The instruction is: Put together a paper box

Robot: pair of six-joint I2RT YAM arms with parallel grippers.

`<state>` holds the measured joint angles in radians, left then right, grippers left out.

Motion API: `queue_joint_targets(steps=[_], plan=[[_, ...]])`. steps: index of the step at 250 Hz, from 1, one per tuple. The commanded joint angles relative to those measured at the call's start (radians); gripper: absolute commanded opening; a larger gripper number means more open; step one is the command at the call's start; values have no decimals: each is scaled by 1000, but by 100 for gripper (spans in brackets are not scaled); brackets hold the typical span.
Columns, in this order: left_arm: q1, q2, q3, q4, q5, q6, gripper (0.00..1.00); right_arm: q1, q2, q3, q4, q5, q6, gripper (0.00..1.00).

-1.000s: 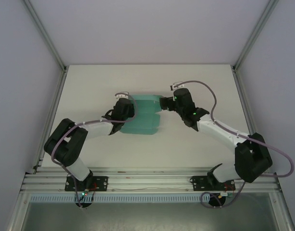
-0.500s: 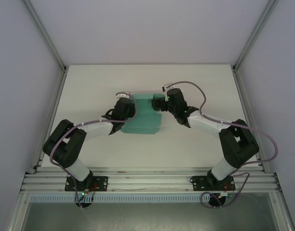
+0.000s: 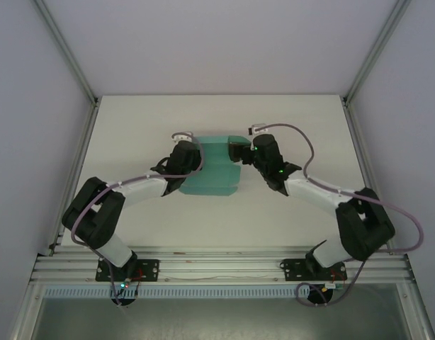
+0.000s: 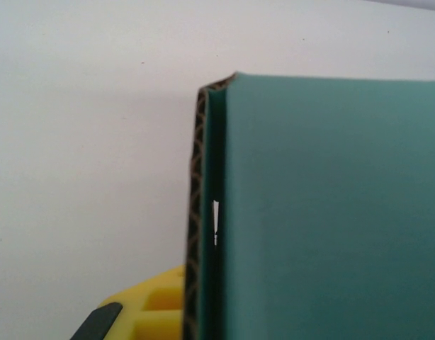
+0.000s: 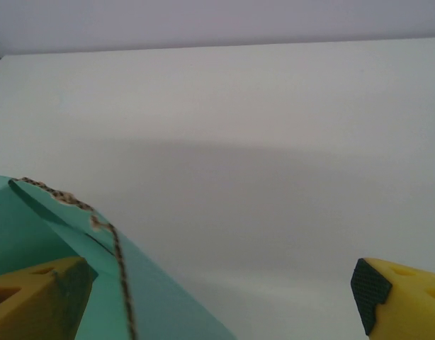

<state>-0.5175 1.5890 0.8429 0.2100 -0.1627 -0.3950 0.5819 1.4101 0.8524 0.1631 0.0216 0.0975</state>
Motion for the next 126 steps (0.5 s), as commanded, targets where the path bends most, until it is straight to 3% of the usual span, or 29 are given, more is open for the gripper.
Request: queue_joint_targets(steps=[1, 61, 126], plan=[[-5, -45, 37, -49, -32, -6, 0, -5, -68, -28, -155, 97, 15, 95], [-4, -58, 48, -66, -11, -2, 0, -50, -86, -53, -261, 102, 38, 96], [-4, -55, 57, -77, 15, 12, 0, -79, -14, -59, -113, -30, 51, 95]])
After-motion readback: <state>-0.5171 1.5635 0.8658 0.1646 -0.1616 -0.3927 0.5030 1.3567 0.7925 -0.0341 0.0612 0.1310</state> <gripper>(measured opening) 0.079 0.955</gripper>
